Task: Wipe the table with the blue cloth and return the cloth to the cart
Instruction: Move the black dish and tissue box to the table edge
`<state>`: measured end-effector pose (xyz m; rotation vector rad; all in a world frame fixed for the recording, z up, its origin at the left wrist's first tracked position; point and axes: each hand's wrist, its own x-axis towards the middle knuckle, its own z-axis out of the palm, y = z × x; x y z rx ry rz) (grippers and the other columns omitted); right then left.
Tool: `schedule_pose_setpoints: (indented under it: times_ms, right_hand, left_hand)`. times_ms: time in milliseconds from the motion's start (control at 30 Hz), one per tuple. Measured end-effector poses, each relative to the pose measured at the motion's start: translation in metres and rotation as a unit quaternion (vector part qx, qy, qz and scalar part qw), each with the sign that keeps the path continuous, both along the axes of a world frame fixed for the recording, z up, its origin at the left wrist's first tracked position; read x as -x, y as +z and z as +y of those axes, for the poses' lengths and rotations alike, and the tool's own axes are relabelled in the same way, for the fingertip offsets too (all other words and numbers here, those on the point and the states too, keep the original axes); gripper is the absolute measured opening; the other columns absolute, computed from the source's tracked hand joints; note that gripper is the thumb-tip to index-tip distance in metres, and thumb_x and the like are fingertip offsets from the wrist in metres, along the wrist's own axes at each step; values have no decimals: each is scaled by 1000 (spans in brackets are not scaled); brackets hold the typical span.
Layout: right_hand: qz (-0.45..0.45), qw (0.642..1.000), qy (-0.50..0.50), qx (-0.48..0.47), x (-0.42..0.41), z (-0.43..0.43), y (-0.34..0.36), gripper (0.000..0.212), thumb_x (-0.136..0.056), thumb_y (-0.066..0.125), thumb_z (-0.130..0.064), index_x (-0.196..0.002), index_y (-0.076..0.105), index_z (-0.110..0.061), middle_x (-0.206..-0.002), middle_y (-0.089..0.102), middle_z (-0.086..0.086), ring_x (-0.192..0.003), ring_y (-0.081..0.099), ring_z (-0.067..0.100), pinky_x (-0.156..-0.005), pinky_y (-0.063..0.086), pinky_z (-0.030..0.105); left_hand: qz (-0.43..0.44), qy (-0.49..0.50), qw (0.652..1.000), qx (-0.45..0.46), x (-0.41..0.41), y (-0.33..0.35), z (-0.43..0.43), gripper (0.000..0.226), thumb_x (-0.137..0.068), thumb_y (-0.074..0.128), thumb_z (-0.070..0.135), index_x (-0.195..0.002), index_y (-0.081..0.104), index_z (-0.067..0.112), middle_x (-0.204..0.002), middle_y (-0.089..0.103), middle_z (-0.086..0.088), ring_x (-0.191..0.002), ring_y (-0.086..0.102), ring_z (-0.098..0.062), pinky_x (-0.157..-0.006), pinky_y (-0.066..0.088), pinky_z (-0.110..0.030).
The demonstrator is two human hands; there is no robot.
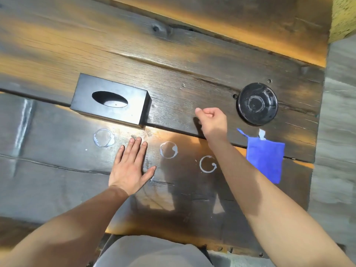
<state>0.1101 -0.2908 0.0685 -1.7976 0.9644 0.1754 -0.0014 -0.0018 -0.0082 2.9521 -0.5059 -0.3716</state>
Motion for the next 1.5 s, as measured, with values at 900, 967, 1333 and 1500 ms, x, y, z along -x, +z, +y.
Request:
schedule_pose_setpoints:
  times_ms: [900,967,1333,1500]
  right_hand:
    - [108,989,95,19,-66,188,4,56,-72,81,-60,-67,46,-16,-69,52,1,-73,60,29,-59,43,35]
    - [106,990,90,21,-64,187,5,58,-73,81,-58,-65,43,-16,-62,44,-2,-62,49,25,-52,34,31]
    - [92,989,113,30,-61,185,19,66,-69,73,-73,-85,61,-10,-92,71,12,-86,67,33,-73,57,43]
    - [92,990,94,45,-58,198,12,70,-73,73,-70,-104,65,-8,-108,68,11,-104,65,36,-91,56,48]
  left_hand:
    - [5,26,996,89,1,2,3,83,-94,52,62,-161,33,17,-173,19,-5,-162,8,-19,-129,9,-46]
    - [6,25,996,87,1,2,3,83,-95,51,62,-161,33,17,-173,20,-5,-162,8,-19,-129,10,-46]
    - [16,21,997,69,-1,5,2,87,-93,49,63,-164,27,18,-172,23,-4,-162,10,-20,-128,12,-48]
    - [52,4,998,42,-4,11,2,87,-93,45,65,-163,32,14,-172,24,-6,-162,3,-21,-128,13,-49]
